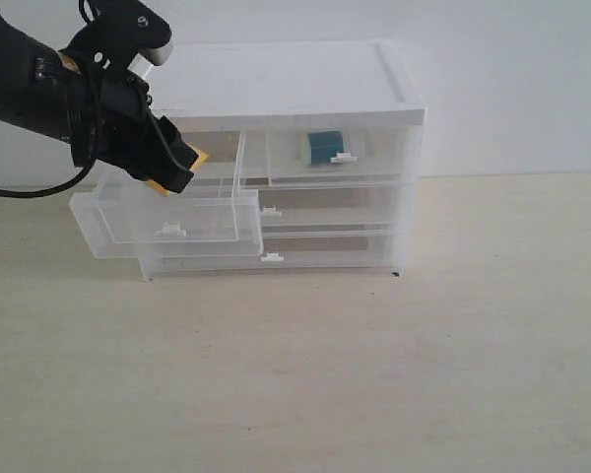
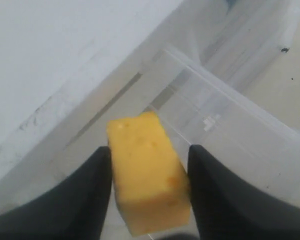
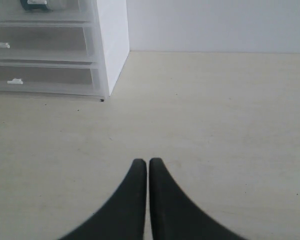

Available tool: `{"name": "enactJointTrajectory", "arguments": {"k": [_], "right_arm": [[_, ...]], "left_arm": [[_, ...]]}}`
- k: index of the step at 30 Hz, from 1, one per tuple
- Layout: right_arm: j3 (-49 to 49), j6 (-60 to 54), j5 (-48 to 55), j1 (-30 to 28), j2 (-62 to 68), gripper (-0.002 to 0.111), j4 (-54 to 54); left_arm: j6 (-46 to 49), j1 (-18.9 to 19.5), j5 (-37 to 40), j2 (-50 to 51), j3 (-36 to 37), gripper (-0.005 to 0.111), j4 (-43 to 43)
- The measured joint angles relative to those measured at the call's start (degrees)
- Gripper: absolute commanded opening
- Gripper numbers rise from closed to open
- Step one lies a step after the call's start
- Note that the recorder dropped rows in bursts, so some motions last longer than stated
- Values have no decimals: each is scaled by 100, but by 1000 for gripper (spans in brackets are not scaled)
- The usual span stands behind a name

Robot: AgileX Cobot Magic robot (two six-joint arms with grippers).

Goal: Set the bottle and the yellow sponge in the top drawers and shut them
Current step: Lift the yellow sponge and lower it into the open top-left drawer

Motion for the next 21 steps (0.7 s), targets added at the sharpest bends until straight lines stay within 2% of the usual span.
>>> {"name": "enactJointTrajectory", "arguments": {"k": [7,9,15,18,21], "right_arm": [[0,0,0,0,0,0,0],[0,0,0,0,0,0,0],[0,0,0,0,0,0,0],[0,0,0,0,0,0,0],[0,0,0,0,0,0,0]], "left_arm": [[-453,15,-274,226,-9,6,-115],[-506,15,-274,246,-9,14,-115],[-616,15,-321,246,-9,53,-126],[-701,15,-427,246,-9,64,-126],[-768,15,-504,246,-9,64,-135]]}}
